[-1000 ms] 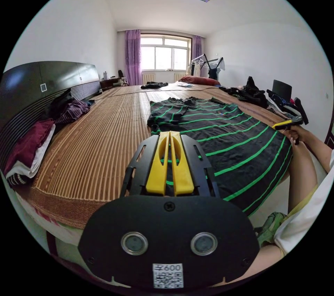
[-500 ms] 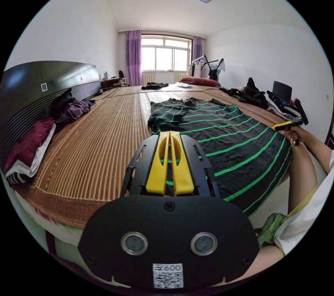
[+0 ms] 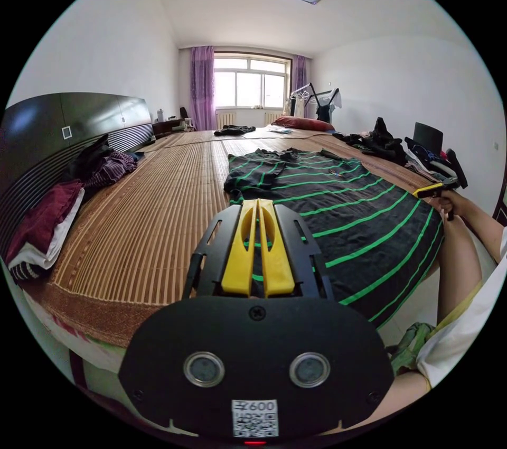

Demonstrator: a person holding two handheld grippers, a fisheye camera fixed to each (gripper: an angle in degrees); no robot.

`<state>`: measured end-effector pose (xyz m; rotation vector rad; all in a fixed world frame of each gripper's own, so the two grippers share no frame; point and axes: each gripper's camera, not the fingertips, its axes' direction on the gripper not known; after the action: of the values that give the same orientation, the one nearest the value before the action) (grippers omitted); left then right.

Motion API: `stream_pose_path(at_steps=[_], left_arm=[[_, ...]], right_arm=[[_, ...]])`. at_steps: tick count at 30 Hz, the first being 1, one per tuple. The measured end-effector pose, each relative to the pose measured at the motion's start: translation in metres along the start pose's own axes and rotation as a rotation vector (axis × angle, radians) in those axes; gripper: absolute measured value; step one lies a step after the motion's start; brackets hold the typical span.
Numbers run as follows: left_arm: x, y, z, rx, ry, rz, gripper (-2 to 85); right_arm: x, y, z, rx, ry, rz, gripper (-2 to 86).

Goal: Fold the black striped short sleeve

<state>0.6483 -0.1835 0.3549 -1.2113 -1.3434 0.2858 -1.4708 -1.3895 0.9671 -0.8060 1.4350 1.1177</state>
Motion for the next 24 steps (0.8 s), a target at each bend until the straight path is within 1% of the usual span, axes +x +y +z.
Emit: stream_pose_path(at_steps=[10,16,18,19,20,21,22,24], left_arm=[[-0.003,-0.005,-0.004,-0.005,0.001,-0.001,0.2],[-0.007,-0.009,-0.003,-0.01,0.018,0.002,0.3],[-0.012,-0.012,0.0,-0.025,0.025,-0.016,0.3],[-0.013,-0.013,0.001,-0.03,0.027,-0.021,0.3],[-0.016,-0.015,0.004,-0.044,0.038,-0.03,0.3],[-0.019,-0.018,0.008,-0.062,0.049,-0.038,0.3],[-0.02,-0.019,0.01,-0.071,0.053,-0.042,0.3],[-0.021,-0.023,0.017,-0.102,0.042,-0.053,0.3]], right_arm=[[-0.006,-0.041,-0.031,-0.005,-0.015,0.01,-0.9],[0.018,-0.069,-0.054,0.008,-0.124,0.114,-0.7],[0.015,-0.095,-0.065,-0.052,-0.087,0.075,-0.3],[0.014,-0.103,-0.068,-0.066,-0.061,0.08,-0.1],[0.018,-0.12,-0.077,-0.061,-0.004,0.133,0.6],[0.026,-0.137,-0.09,-0.013,0.037,0.223,2.5],[0.03,-0.145,-0.097,0.019,0.035,0.254,4.0],[0.046,-0.178,-0.122,0.177,-0.09,0.311,7.6]])
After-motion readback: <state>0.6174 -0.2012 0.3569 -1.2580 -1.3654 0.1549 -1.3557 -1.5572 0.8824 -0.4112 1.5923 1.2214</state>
